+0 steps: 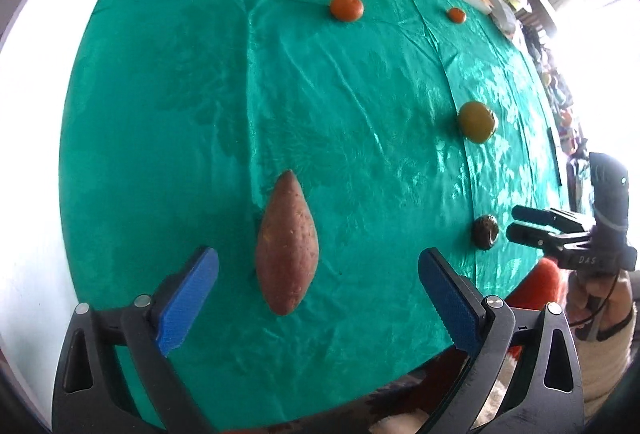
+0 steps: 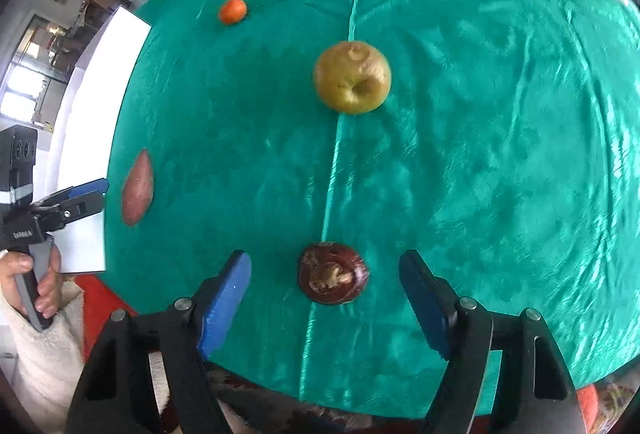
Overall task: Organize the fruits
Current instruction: 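Grasp the dark round fruit with the right tool while the left tool holds the sweet potato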
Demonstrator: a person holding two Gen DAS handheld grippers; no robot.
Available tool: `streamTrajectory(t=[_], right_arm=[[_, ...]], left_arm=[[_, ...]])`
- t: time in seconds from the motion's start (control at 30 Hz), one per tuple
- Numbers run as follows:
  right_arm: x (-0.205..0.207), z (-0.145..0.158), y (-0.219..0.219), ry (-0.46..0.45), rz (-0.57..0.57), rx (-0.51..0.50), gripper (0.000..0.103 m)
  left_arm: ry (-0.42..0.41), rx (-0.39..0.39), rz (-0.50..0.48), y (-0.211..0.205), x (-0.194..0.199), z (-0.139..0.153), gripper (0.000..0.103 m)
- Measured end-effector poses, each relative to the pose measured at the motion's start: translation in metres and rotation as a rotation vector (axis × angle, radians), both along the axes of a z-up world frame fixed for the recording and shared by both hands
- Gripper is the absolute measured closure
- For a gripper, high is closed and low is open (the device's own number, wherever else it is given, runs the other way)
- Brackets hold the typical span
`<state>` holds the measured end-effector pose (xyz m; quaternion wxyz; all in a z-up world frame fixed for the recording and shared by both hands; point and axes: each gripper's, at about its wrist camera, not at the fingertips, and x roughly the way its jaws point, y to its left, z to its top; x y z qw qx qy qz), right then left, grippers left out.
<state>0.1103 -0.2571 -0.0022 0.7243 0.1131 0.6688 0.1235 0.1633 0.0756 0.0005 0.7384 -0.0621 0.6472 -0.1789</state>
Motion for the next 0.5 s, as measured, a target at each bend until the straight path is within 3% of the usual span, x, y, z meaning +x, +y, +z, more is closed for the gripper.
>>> streamTrajectory(t=[0.13, 0.23, 0.27, 0.3, 0.5], right_arm=[[0.007, -0.004, 0.005, 0.048, 0.009, -0.010, 0.027], [0.007, -0.007, 0.016, 0.049, 0.027, -0.041, 0.033], [0.007, -0.010, 0.020, 0.051, 0.032, -0.055, 0.034], [0.008, -0.011, 0.023, 0.052, 0.036, -0.071, 0.035], [0.011, -0.021, 0.047, 0.064, 0.089, -0.166, 0.040]], left_arm=[[-0.029, 0.145, -0.037, -0.016, -0.005, -0.015, 0.003], [-0.045, 0.170, -0.022, -0.016, -0.007, -0.023, 0.009], [-0.049, 0.180, -0.015, -0.016, -0.007, -0.025, 0.019], [-0.052, 0.188, -0.008, -0.015, -0.007, -0.027, 0.021], [-0.042, 0.214, -0.004, -0.011, -0.010, -0.042, 0.021]])
